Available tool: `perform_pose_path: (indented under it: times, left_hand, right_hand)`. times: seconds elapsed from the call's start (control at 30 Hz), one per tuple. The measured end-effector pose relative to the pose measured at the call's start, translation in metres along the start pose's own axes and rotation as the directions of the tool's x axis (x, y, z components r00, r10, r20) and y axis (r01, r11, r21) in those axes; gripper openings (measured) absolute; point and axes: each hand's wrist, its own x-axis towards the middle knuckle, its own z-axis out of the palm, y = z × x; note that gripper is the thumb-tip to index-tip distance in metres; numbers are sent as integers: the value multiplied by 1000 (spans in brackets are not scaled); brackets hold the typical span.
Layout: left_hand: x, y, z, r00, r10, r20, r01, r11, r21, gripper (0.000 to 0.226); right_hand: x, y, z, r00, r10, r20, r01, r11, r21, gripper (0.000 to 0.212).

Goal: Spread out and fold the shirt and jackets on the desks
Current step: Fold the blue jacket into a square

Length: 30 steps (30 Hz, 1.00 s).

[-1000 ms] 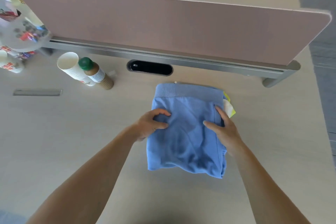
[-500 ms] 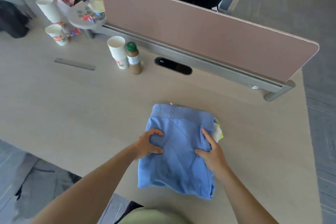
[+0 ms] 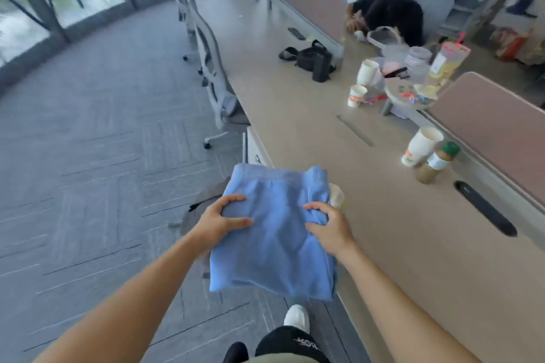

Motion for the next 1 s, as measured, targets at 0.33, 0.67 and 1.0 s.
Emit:
perform_pose_path:
  times: [0.33, 0.67, 1.0]
  left_hand:
    - [-21, 55, -206, 827, 184, -531, -186, 981, 51, 46]
    - [-1, 135, -384, 573, 243, -782, -243, 962, 121, 53]
    - [68, 154, -582, 465, 258, -847, -216, 961, 174, 90]
  right_hand:
    - [116, -202, 163, 871, -371, 324, 379, 924, 38, 36]
    - [235, -375, 316, 709, -578, 404, 546, 812, 205, 74]
    - [330, -507, 483, 661, -608, 439, 595, 782, 187, 84]
